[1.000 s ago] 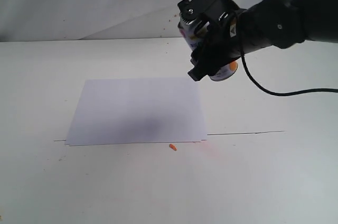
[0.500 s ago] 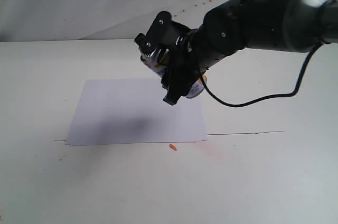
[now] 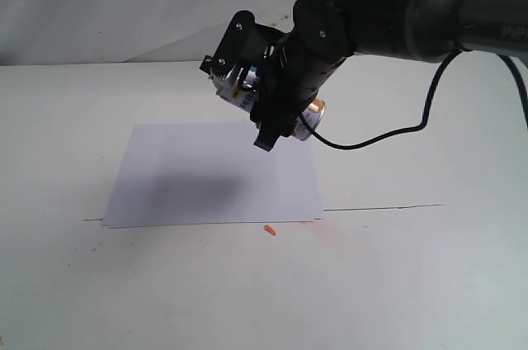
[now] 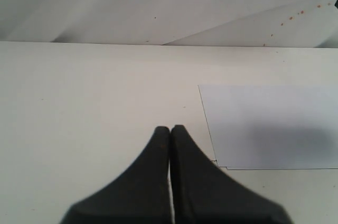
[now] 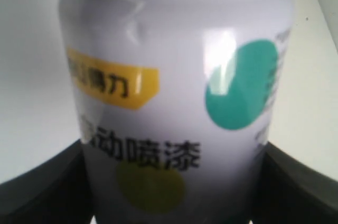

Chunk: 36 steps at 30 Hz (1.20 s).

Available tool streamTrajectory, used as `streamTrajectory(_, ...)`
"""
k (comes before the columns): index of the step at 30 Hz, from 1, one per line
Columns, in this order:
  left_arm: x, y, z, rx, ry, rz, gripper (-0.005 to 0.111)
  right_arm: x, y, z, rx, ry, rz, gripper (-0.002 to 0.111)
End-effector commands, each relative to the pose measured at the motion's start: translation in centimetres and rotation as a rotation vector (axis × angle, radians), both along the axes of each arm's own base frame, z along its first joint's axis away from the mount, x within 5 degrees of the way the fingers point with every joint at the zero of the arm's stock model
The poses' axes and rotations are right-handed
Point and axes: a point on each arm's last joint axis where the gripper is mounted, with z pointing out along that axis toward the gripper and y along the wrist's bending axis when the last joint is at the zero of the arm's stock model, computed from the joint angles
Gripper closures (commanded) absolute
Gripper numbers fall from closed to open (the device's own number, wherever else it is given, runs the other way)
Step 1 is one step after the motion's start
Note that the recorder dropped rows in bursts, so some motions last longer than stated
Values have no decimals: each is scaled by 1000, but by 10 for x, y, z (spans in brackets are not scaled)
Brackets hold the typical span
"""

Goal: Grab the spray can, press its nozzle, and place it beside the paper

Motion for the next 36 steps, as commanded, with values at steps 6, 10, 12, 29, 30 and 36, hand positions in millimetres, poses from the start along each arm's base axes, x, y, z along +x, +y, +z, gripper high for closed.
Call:
streamTrajectory(6, 0, 0, -1, 0, -5, -4, 107, -8, 10, 7, -105, -14, 157, 108)
streamTrajectory(10, 0, 0, -1, 0, -5, -4, 107, -8, 11, 7, -131, -24, 208, 108)
streamTrajectory(12, 0, 0, -1, 0, -5, -4, 107, -6, 10, 7, -140, -34, 223, 108)
streamTrajectory(29, 0, 1, 0, 67, -9, -7, 107, -6, 15, 9, -75, -54, 240, 108)
streamTrajectory(30, 0, 2, 1, 110, -20, -8, 107, -6, 15, 9, -75, -54, 240, 108)
streamTrajectory(36, 2, -1, 29, 17, -327, -10, 107, -6, 16, 9, -73, -53, 239, 108)
